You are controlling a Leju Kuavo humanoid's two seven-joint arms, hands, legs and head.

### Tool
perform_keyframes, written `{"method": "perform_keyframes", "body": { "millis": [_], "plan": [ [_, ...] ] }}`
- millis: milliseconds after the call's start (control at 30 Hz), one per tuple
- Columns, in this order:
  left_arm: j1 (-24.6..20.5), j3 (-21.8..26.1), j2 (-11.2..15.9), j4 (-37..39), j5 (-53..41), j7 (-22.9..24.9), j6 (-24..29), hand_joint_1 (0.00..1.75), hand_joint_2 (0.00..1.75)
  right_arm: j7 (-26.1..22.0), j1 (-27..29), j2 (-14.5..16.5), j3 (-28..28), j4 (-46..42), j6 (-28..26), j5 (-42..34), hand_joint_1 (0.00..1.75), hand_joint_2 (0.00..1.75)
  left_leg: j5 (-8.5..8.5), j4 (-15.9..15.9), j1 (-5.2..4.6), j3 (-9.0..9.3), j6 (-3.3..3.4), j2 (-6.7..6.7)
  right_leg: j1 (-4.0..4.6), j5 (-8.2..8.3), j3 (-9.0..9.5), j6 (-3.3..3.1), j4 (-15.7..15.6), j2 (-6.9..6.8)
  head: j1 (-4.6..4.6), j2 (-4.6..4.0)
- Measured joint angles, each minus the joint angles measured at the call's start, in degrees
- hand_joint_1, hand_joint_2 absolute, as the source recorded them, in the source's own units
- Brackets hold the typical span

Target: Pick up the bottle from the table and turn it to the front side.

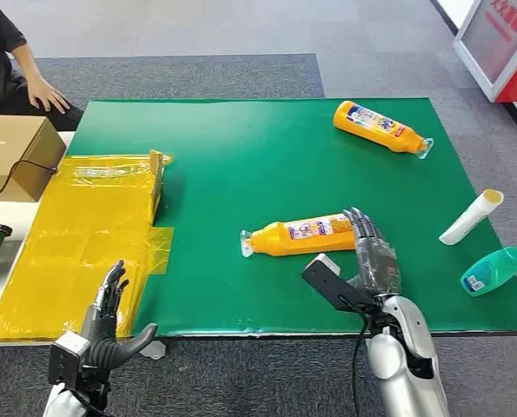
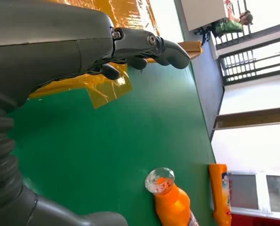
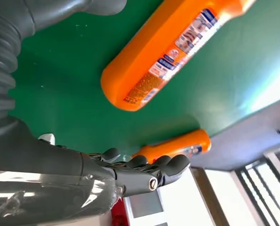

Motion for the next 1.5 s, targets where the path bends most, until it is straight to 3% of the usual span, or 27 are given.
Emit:
{"method": "perform_keyframes", "body": {
  "millis": [333, 767, 1300, 1467, 1500],
  "plan": [
    [-1.4, -2.2, 2.4, 1.3, 2.8, 0.0, 1.9, 0.00, 1.75, 1.8, -10.9, -4.2, 4.7, 16.1, 3.8, 1.7, 0.00, 1.75, 0.11, 0.0, 0.00, -0.01, 0.02, -0.01, -0.02, 0.05, 0.02, 0.06, 0.0, -0.03, 0.00, 0.00],
    [-2.3, -6.1, 4.6, 4.6, 6.2, 0.0, 3.8, 0.00, 1.75, 3.8, -23.1, -6.0, 9.4, 34.9, 3.0, 5.7, 0.00, 1.75, 0.15, 0.0, 0.00, -0.02, 0.00, -0.01, -0.02, 0.07, 0.00, 0.06, 0.0, -0.03, 0.01, 0.00],
    [-2.5, -8.2, 5.4, 6.8, 6.9, 0.0, 4.2, 0.00, 1.75, 4.1, -27.0, -6.0, 10.9, 41.9, 2.3, 6.9, 0.00, 1.75, 0.15, 0.0, 0.00, -0.02, 0.00, -0.01, -0.02, 0.07, -0.01, 0.06, 0.0, -0.02, 0.00, 0.00],
    [-2.8, -9.2, 5.7, 7.1, 7.7, 0.0, 4.8, 0.00, 1.75, 3.2, -29.7, -6.4, 11.4, 46.0, 4.6, 7.1, 0.00, 1.75, 0.16, 0.0, -0.01, -0.02, 0.00, -0.01, -0.02, 0.08, 0.00, 0.07, 0.0, -0.02, 0.00, 0.00],
    [-2.9, -9.5, 5.8, 7.2, 8.0, 0.0, 4.9, 0.00, 1.75, 2.7, -30.6, -6.6, 11.5, 47.4, 5.2, 7.0, 0.12, 1.75, 0.16, 0.0, -0.01, -0.01, 0.00, -0.01, -0.02, 0.08, 0.00, 0.07, 0.0, -0.02, -0.01, 0.00]
  ]
}}
